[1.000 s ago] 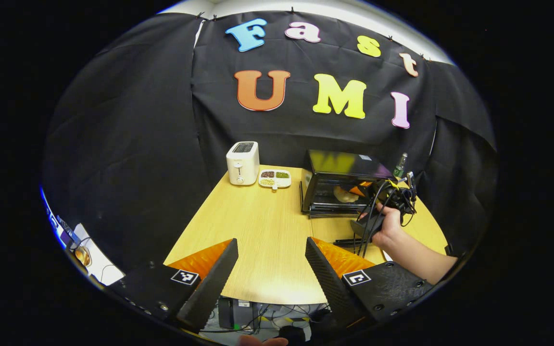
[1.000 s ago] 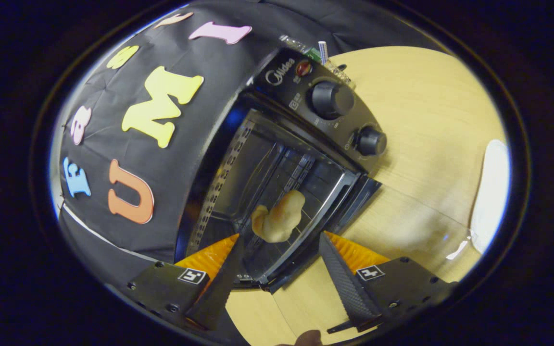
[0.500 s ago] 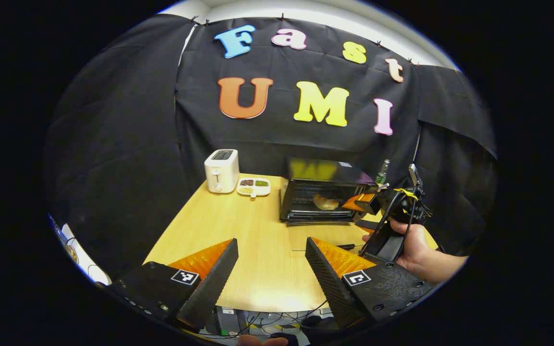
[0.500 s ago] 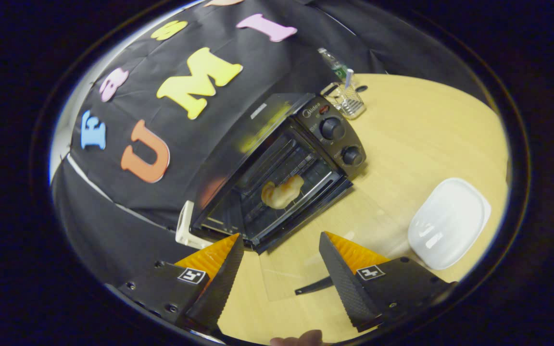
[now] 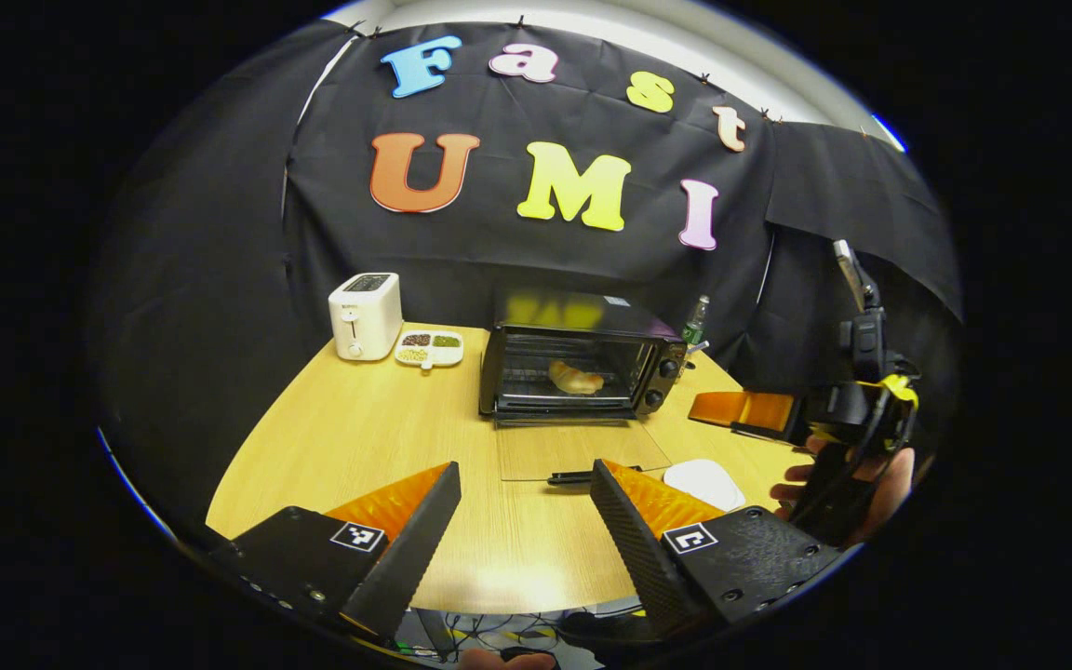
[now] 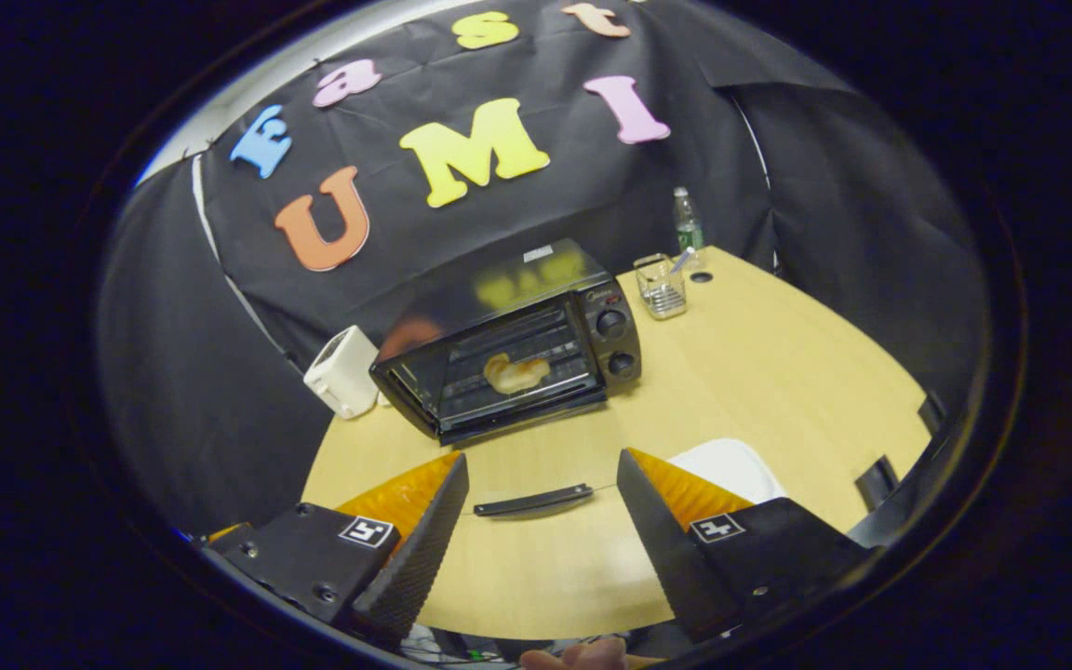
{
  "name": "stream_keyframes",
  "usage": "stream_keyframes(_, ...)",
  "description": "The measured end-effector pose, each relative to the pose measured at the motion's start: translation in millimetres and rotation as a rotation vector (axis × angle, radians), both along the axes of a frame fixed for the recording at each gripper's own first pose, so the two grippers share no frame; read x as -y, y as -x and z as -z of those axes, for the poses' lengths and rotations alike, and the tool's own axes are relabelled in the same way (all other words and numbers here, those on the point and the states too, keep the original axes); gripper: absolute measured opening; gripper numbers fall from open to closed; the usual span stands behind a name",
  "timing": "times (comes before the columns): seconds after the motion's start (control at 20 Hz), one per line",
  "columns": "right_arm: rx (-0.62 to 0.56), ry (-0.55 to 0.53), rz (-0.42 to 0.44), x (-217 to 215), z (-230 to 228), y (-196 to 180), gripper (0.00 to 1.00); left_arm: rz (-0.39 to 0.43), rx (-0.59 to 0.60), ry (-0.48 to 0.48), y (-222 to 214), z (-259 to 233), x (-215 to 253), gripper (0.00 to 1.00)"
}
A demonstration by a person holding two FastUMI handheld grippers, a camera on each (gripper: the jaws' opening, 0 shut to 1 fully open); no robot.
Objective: Open the electric oven with the left hand, put the food in, and close the electric oven.
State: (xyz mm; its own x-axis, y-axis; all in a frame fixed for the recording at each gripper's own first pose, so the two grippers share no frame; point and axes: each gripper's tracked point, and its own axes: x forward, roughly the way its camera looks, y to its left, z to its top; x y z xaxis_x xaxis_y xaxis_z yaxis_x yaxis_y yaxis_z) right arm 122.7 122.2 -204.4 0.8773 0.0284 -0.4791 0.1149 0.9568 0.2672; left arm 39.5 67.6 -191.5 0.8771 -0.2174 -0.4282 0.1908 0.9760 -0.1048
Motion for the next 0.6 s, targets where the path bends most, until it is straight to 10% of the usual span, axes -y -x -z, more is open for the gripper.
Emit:
stream_keyframes(0.25,0.094,0.277,-0.023,33.6,-32.8,42.4,0.97,0.035,-0.046,0.005,-6.9,29.1,30.1,0.93)
stream_keyframes(0.6,0.077,0.312,-0.008,84.8,-34.2,74.5,0.97,0.040,-0.174,0.007,-19.0,100.7,83.9,0.93)
